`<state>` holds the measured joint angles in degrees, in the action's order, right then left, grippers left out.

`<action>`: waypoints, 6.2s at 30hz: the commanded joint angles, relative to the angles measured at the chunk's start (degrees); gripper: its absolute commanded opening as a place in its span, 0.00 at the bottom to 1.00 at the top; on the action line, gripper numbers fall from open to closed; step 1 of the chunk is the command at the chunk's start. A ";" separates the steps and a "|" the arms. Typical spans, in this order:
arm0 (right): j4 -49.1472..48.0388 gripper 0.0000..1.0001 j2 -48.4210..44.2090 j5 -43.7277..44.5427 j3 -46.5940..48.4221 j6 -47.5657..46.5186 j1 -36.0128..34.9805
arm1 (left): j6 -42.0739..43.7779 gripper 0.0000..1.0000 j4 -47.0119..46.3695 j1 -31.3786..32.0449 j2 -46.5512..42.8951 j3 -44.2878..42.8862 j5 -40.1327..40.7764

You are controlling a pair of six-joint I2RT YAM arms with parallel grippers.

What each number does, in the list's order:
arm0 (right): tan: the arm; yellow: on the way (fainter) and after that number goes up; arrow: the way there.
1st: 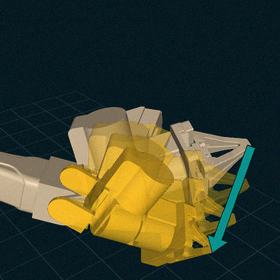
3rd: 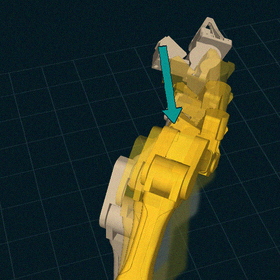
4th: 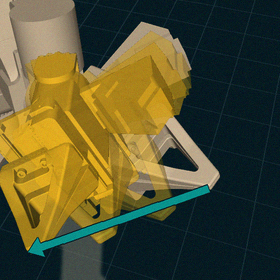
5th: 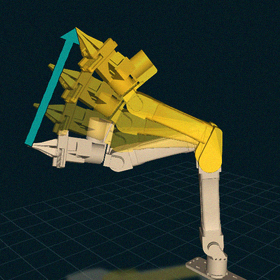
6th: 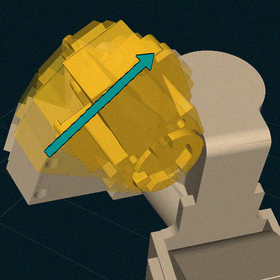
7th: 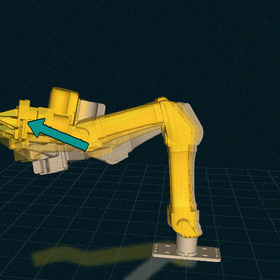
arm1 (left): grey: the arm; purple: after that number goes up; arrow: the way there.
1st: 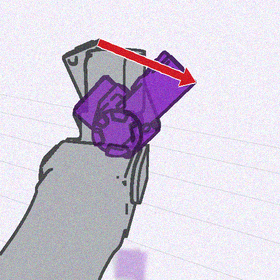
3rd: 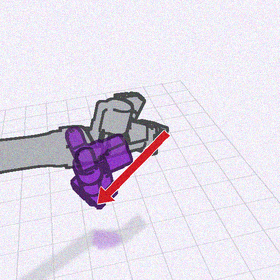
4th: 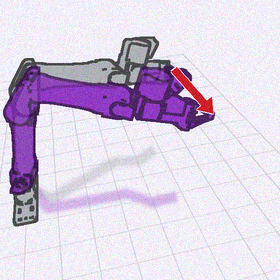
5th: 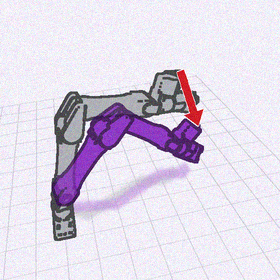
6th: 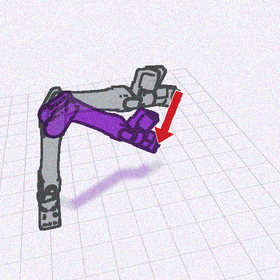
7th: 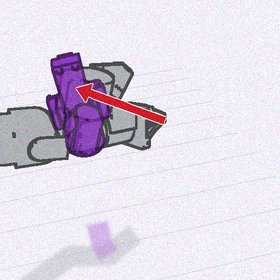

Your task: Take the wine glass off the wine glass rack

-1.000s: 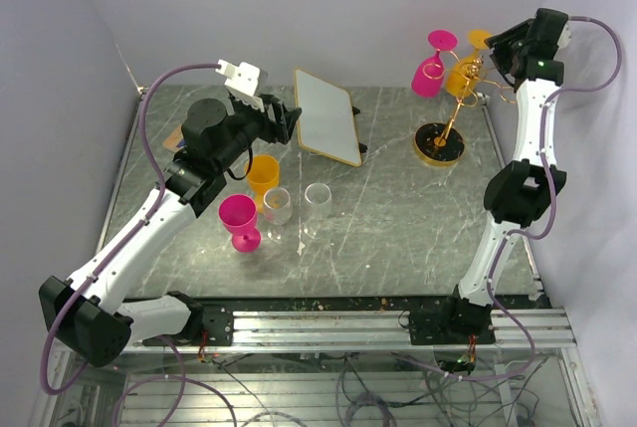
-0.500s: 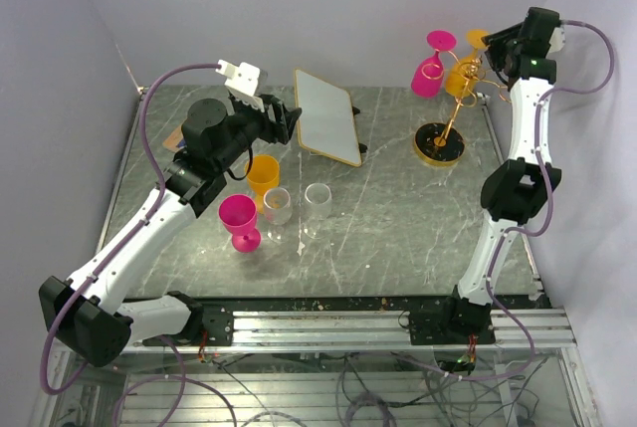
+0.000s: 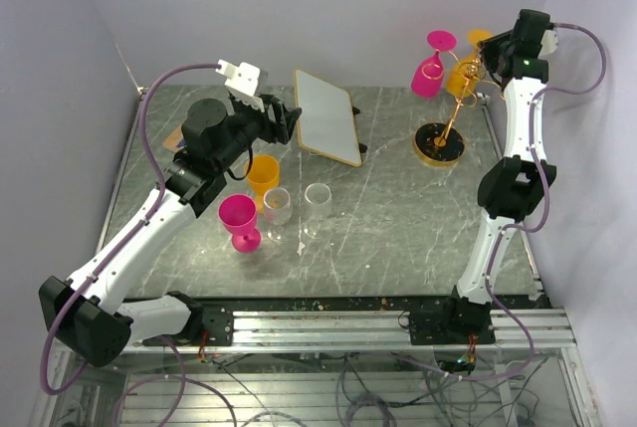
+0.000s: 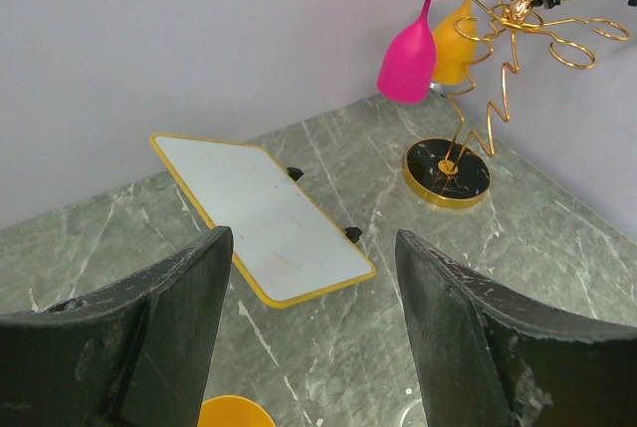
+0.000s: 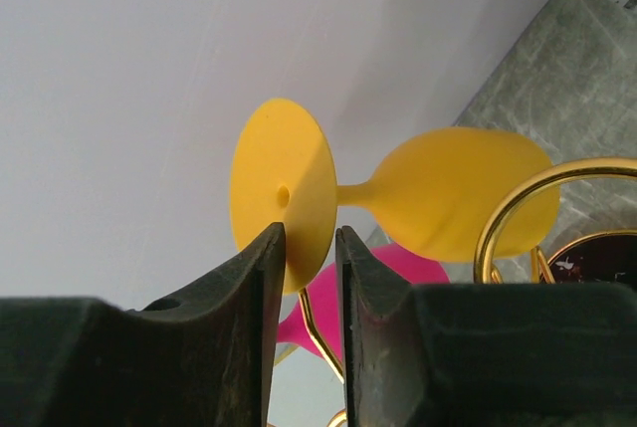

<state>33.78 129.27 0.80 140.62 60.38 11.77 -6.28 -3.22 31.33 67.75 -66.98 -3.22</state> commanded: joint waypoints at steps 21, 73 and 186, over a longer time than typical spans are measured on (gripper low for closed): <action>-2.21 0.00 -5.19 -1.23 -2.96 1.51 0.62 | -0.20 0.76 -2.40 0.34 -0.38 -0.52 -0.53; -26.30 0.00 -13.98 -25.34 -20.76 6.17 9.63 | -0.35 0.76 -2.09 0.39 0.12 -0.79 -0.94; -20.95 0.99 -57.96 -28.63 -57.81 -24.24 -12.10 | -3.17 0.07 52.38 -10.33 22.26 -31.80 0.88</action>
<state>3.68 70.32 -32.38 78.54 46.70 -0.58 -15.33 42.26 20.80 83.42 -92.58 -3.42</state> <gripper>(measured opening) 0.986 0.074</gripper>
